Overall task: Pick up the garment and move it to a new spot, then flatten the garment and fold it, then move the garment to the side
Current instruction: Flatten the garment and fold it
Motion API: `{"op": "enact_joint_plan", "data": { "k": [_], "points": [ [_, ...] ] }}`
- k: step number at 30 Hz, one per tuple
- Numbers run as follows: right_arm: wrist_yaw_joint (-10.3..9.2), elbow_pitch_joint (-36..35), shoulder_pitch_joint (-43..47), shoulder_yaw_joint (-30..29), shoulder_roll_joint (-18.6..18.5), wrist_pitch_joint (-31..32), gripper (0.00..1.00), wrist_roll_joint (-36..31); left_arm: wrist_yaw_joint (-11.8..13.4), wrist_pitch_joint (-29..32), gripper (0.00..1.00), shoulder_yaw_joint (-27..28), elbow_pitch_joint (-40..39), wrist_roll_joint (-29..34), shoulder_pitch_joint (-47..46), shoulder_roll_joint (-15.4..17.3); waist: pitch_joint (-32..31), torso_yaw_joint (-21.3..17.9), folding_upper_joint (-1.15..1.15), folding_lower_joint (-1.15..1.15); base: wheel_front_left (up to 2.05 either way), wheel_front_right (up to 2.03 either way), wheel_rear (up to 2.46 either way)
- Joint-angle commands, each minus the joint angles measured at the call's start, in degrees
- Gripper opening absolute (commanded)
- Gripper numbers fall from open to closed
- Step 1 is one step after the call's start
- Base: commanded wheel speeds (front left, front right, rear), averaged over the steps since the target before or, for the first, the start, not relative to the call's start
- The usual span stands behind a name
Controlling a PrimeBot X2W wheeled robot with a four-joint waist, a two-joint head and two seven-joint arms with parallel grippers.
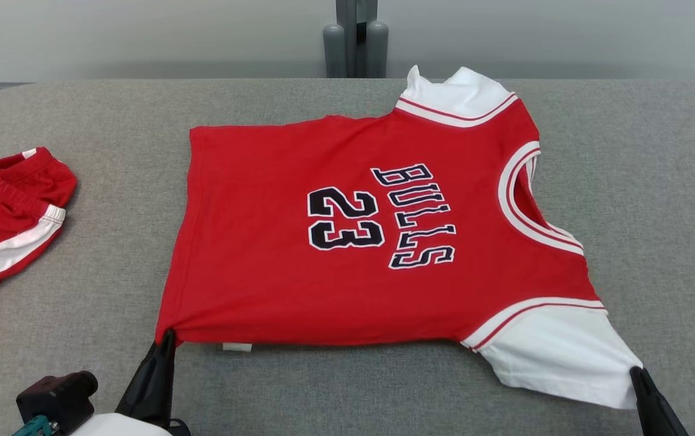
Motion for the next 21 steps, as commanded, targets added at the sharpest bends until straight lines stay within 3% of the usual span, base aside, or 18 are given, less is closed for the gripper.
{"op": "enact_joint_plan", "data": {
  "k": [1, 10, 21],
  "points": [
    [0.13, -1.4, 2.2, -0.4, 0.2, 1.5, 0.00, -0.1, 0.9, 1.1, 0.00, 0.6, -1.0, -0.4, 1.4, 0.9, 0.2, -0.1, 0.00, 0.00, 0.00, 0.00, 0.00],
    [0.12, -1.2, 6.3, -0.2, 0.2, 3.3, 0.00, 1.8, 3.2, 5.7, 0.00, 0.9, -2.6, -1.4, 5.8, 1.9, -0.4, -0.4, 0.00, 0.00, 0.00, 0.00, 0.00],
    [0.13, -3.3, 0.3, -0.1, 0.2, 4.8, 0.00, 2.6, 2.1, 8.5, 0.00, -0.6, -3.4, -1.6, 0.9, 2.8, -0.2, -0.1, 0.00, 0.00, 0.00, 0.00, 0.00]
  ]
}}
